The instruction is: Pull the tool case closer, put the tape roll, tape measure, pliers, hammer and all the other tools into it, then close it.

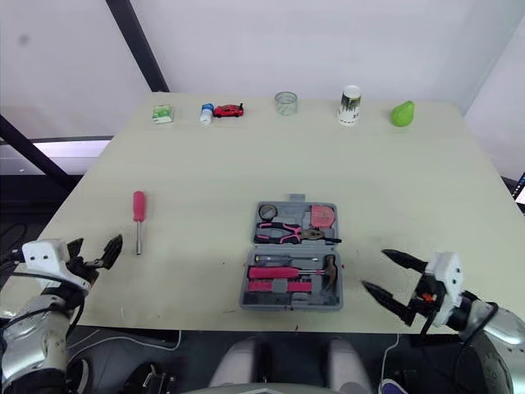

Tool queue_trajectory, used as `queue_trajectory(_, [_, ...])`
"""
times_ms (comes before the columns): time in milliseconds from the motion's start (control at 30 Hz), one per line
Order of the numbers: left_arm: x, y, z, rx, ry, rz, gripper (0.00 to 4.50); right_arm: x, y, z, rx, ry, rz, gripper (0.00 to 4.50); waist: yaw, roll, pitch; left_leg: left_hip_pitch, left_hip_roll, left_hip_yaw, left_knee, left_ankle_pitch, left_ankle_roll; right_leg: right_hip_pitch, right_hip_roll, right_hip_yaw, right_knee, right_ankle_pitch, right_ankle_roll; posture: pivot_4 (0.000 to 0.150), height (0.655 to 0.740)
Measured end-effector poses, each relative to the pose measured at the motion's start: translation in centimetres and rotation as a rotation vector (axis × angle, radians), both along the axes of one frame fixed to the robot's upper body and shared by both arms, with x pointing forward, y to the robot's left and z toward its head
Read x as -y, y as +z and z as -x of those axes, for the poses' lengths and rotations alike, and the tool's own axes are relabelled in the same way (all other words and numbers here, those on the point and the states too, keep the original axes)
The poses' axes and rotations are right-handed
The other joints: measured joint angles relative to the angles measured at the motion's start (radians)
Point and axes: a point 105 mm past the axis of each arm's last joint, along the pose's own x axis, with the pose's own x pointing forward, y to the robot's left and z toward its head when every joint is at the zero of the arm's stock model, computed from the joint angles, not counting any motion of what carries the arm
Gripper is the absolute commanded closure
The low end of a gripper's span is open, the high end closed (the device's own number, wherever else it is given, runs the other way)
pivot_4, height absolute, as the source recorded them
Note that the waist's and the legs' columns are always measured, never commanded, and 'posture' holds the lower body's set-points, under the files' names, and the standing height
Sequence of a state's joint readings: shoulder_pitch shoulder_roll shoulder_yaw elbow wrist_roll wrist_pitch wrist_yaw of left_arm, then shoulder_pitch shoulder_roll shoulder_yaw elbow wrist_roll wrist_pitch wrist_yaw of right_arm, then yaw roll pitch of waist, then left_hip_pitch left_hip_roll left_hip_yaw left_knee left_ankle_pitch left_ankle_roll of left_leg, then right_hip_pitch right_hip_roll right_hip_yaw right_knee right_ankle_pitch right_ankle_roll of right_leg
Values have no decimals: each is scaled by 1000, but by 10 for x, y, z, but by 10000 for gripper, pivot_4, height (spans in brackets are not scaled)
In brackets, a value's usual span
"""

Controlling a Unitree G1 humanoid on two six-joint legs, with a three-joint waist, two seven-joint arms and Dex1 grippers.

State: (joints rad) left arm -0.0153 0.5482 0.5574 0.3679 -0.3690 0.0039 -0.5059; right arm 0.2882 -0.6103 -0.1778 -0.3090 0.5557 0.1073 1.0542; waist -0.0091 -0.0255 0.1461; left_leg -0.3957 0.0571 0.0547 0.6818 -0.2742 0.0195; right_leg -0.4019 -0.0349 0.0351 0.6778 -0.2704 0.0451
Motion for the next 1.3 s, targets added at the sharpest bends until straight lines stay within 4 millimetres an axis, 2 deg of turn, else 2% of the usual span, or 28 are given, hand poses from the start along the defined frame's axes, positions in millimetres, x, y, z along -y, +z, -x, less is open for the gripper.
queue_trajectory(133, [-5, 9, -19, -9, 9, -29, 0, -20, 15, -6, 44, 137, 25, 1122, -4, -1, 1, 0, 0, -1, 0, 0, 0, 0, 0, -1, 0, 0, 0, 1500, 7400])
queue_trajectory(267, [5, 19, -43, 0, -9, -41, 0, -41, 38, -15, 135, 219, 28, 1122, -1, -1, 0, -2, 0, -2, 0, 0, 0, 0, 0, -2, 0, 0, 0, 1500, 7400])
queue_trajectory(533, [6, 12, -62, -61, 40, -6, 0, -54, 55, -25, 171, 245, 29, 1122, 0, -2, 1, -3, -1, -5, 0, 0, 0, 0, -1, -6, 0, 0, 0, 1500, 7400])
queue_trajectory(933, [7, -20, -77, -220, 97, 20, 0, -57, 63, -28, 181, 256, 37, 1122, -1, -3, 1, -4, -1, -6, 0, 0, 0, 0, -1, -7, 0, 0, 0, 1500, 7400])
queue_trajectory(1033, [10, -20, -81, -225, 85, 22, 8608, -59, 66, -28, 191, 265, 38, 0, -1, -3, 1, -4, -1, -6, 0, 0, 0, 0, -1, -7, 0, 0, 0, 1500, 7400])
queue_trajectory(1100, [11, -21, -82, -229, 70, 20, 19753, -61, 67, -27, 194, 273, 40, 0, -1, -3, 1, -4, -1, -6, 0, 0, 0, 0, -1, -7, 0, 0, 0, 1500, 7400])
queue_trajectory(1133, [12, -21, -82, -229, 67, 20, 22219, -61, 67, -27, 193, 274, 40, 0, -1, -3, 1, -4, -1, -6, 0, 0, 0, 0, -1, -7, 0, 0, 0, 1500, 7400])
queue_trajectory(1200, [12, -22, -83, -228, 68, 22, 32994, -63, 68, -27, 193, 283, 37, 0, -3, -3, 1, -4, -1, -6, 0, 0, 0, 0, -1, -7, 0, 0, 0, 1500, 7400])
queue_trajectory(1267, [12, -22, -83, -227, 66, 22, 40632, -64, 70, -27, 198, 287, 36, 0, -3, -3, 1, -4, -1, -6, 0, 0, 0, 0, -1, -7, 0, 0, 0, 1500, 7400])
queue_trajectory(1300, [11, -22, -84, -224, 65, 20, 40674, -64, 70, -27, 199, 288, 36, 0, -2, -3, 1, -4, -1, -6, 0, 0, 0, 0, -1, -7, 0, 0, 0, 1500, 7400])
